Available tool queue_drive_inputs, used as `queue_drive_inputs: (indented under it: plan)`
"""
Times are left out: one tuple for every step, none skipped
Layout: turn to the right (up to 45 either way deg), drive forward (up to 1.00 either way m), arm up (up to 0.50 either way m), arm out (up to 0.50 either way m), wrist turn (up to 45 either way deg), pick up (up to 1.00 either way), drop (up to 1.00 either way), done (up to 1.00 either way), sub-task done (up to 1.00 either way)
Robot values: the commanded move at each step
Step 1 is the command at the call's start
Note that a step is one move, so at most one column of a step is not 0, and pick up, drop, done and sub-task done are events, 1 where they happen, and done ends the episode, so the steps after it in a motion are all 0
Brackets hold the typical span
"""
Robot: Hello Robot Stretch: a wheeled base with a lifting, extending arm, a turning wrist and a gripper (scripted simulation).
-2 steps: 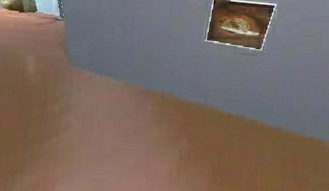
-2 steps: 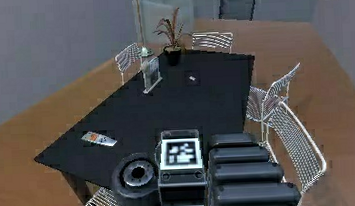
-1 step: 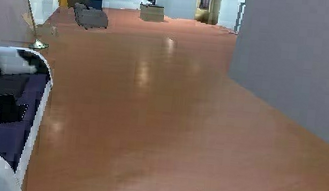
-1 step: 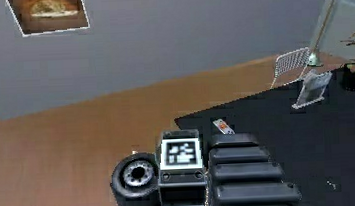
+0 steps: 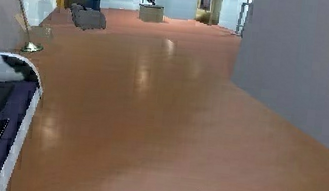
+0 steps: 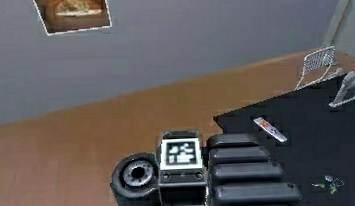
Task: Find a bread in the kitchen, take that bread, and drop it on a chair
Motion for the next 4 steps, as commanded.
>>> queue_drive_inputs:
  plan:
    - [45.0, 0.00, 0.00, 0.00, 0.0, 0.00, 0.00, 0.00, 0.00]
    - [21.0, 0.00, 0.00, 0.00, 0.0, 0.00, 0.00, 0.00, 0.00]
    - [0.0, 0.15, 0.00, 0.00, 0.0, 0.00, 0.00, 0.00, 0.00]
    - [45.0, 0.00, 0.00, 0.00, 0.0, 0.00, 0.00, 0.00, 0.00]
